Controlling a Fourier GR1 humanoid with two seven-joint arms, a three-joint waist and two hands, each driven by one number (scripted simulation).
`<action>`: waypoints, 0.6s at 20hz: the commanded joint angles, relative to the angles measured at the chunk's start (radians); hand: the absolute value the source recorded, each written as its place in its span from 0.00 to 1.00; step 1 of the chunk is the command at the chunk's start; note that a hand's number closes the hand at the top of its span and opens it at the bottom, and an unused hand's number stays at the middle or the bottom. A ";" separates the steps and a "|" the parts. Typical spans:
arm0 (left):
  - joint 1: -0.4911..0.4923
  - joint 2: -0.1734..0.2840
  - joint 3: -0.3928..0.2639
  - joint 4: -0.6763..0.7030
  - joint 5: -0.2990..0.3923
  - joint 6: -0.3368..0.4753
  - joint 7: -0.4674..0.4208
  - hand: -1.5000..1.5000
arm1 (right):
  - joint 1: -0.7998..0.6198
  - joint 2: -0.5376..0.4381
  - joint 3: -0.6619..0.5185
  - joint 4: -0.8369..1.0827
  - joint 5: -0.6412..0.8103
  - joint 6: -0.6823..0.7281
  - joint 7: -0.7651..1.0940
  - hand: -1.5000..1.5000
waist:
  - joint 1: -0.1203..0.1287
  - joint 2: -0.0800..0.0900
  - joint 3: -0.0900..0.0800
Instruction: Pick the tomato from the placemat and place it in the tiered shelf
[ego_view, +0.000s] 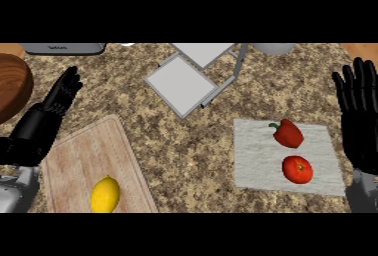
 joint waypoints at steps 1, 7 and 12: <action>0.092 -0.003 0.048 0.007 0.002 -0.017 -0.031 0.50 | -0.019 0.016 0.015 -0.032 0.079 -0.080 0.075 1.00 | 0.001 0.018 0.005; 0.179 -0.018 0.092 0.133 0.038 0.057 0.051 0.50 | 0.139 -0.120 -0.049 0.230 0.383 -0.360 0.221 1.00 | -0.038 0.065 -0.024; 0.218 -0.045 0.104 0.191 0.088 0.020 0.043 0.50 | 0.144 0.101 0.069 0.231 0.649 -0.735 0.289 0.00 | 0.015 0.026 -0.002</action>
